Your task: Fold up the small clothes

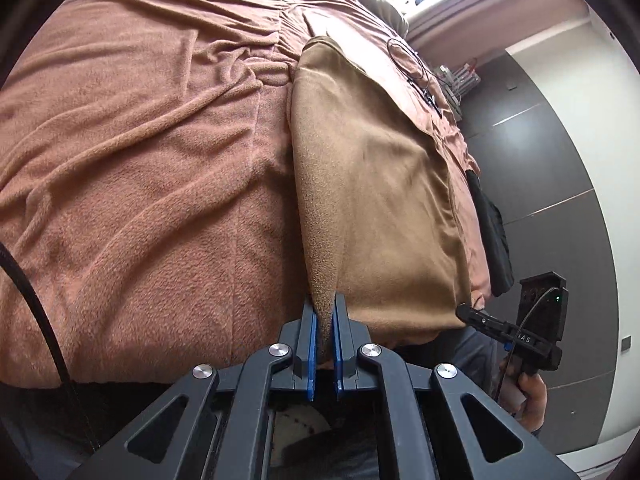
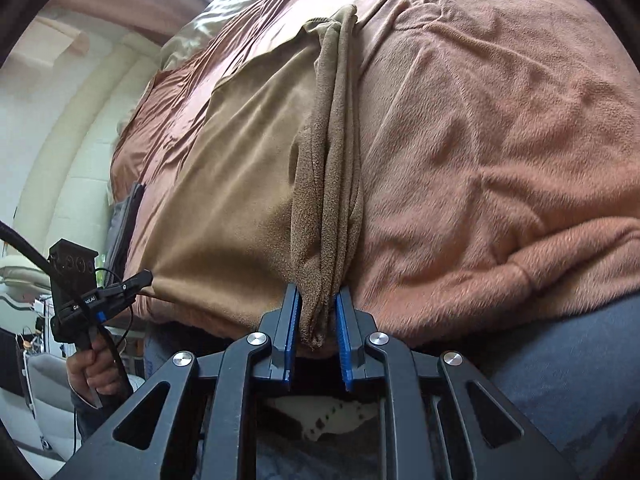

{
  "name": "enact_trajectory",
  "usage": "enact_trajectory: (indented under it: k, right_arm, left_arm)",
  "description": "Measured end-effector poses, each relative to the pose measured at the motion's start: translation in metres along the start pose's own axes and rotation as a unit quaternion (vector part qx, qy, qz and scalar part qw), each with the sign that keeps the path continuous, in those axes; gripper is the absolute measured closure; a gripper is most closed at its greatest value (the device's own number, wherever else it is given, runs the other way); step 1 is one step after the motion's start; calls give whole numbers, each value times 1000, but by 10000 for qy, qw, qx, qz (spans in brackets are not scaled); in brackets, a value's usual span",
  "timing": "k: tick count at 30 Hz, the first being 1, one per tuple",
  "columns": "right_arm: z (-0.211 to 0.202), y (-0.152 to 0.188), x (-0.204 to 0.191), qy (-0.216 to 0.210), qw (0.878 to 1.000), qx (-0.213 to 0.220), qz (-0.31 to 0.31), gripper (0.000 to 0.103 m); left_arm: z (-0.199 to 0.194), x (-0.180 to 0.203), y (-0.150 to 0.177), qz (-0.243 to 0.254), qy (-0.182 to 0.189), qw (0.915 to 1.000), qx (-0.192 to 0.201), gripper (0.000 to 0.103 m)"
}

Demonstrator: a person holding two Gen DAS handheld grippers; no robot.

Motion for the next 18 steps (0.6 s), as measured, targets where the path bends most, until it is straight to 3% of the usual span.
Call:
enact_trajectory:
  k: [8,13,16,18]
  right_arm:
    - [2,19,-16,-29,9994,-150,-307,89]
    - [3,10,-17,194,9991,38,-384,87]
    - [0,1,-21,153,9989,179,-408,73]
    - [-5,-8,-23,94,9987,303,-407,56]
  left_arm:
    - [-13,-6,15,83,8,10000,38,96]
    - [-14,-14,6,64,-270,9996,21,92]
    - [-20,-22,-4,16,-359,9993,135,75]
    - [-25,-25,-8,91,-434,9988,212,65]
Point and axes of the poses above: each gripper's, at about its wrist camera, not at the fingertips, and z roughly the way its jaws point, x to its right, y to its underside, the point moved 10 cm from there along z, roughly the way its jaws point, and after that the axes turned 13 degrees about z, right-handed, at the moved point
